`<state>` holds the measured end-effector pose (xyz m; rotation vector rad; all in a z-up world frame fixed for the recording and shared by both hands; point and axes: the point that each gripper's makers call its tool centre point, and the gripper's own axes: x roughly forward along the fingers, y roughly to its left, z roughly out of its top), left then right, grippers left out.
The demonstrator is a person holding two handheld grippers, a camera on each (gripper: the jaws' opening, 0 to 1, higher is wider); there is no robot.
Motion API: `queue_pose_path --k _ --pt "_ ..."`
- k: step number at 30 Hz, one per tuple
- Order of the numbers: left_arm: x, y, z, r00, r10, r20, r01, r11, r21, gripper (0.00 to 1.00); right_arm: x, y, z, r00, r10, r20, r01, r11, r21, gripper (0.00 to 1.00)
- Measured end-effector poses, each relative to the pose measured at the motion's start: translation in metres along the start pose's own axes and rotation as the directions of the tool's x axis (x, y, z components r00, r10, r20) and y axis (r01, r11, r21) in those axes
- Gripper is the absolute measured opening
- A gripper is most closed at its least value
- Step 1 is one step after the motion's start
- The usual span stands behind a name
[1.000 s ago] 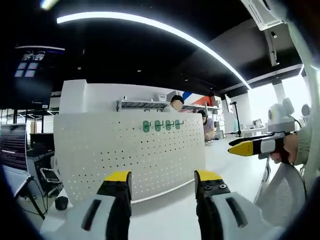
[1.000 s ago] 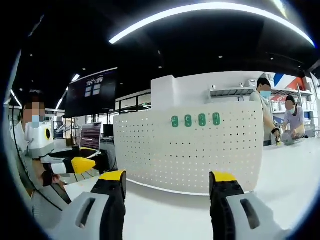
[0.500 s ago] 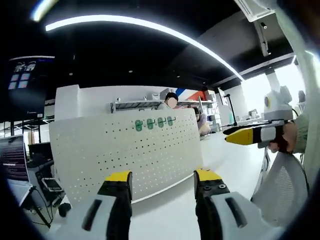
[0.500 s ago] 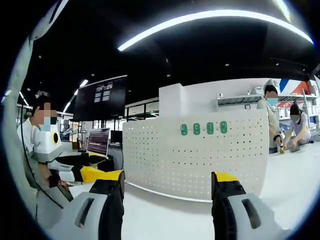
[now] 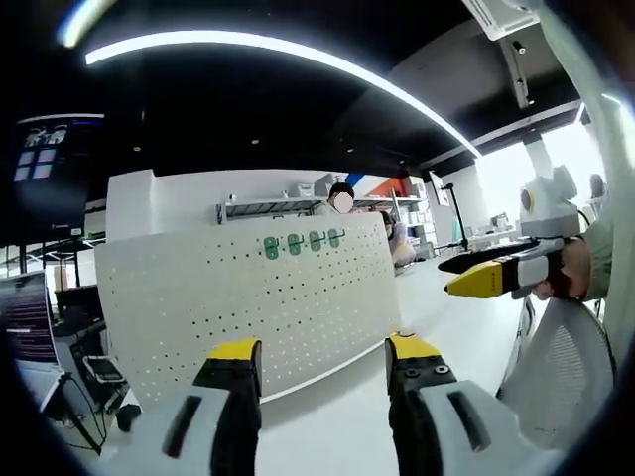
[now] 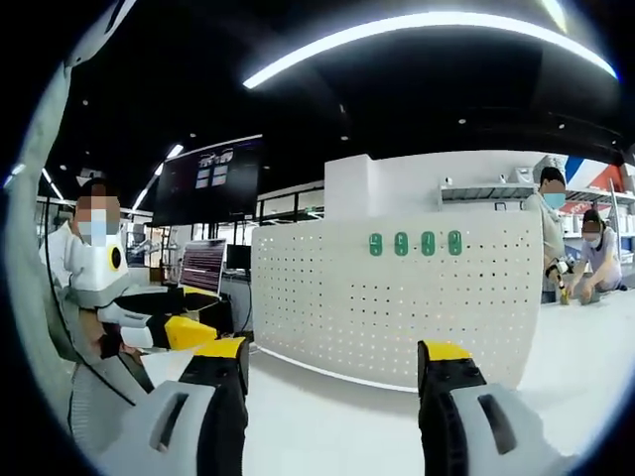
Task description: Insert the hook assembly into the mounting plate slot until the hook locks in place.
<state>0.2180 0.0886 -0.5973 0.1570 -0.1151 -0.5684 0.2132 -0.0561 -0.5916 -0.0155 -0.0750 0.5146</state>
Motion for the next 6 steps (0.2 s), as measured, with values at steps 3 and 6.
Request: queue_pose_path --k 3,6 --pt "-0.0001 -0.0001 -0.0003 1.000 -0.001 0.000 0.001 1.000 -0.001 0.52 0.0003 0.0023 -0.0011 1.000 0.010 -0.004 -0.010 1.000 -0.014 0.65" --pt "0.0001 -0.0004 -0.0003 1.000 -0.003 0.002 0.003 1.000 0.002 0.52 0.0003 0.0026 -0.0018 1.000 0.014 -0.008 -0.014 1.000 -0.014 0.65"
